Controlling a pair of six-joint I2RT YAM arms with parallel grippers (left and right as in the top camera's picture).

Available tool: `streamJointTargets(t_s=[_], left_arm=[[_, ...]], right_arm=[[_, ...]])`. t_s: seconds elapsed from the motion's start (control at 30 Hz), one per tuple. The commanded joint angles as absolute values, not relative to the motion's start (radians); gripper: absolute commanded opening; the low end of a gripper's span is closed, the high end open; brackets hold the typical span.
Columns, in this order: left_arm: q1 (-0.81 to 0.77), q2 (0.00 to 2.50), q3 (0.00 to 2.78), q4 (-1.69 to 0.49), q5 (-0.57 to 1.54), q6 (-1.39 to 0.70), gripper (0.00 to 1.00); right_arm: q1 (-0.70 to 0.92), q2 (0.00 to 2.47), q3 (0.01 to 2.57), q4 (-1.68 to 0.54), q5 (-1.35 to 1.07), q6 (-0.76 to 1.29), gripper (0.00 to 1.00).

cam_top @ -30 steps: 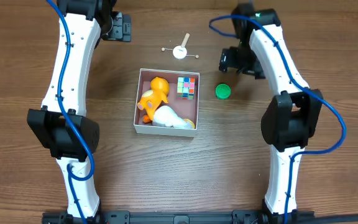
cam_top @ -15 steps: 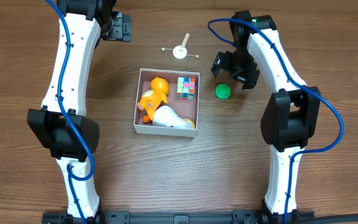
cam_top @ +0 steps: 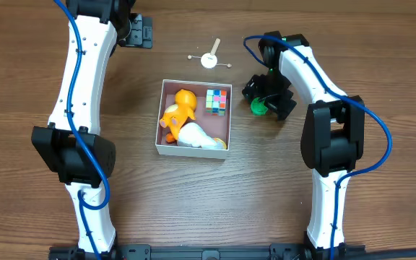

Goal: Pack container
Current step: 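Move the right gripper down onto the green round toy, then grasp the green toy with the right gripper and lift it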

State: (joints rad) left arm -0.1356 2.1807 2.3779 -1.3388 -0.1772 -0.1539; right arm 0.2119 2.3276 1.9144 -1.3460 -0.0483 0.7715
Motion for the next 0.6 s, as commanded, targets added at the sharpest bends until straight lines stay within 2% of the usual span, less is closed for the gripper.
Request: streamJointTargets(t_s=[0.0, 0.57], left_arm=[[-0.130, 2.188, 2.397, -1.335, -0.191, -0.146, 1.00], [-0.130, 2.188, 2.397, -1.335, -0.191, -0.146, 1.00]], right_arm=[[0.214, 2.318, 1.897, -1.310, -0.066, 0.730, 1.00], [0.215, 2.318, 1.858, -1.206, -0.062, 0.729, 1.00]])
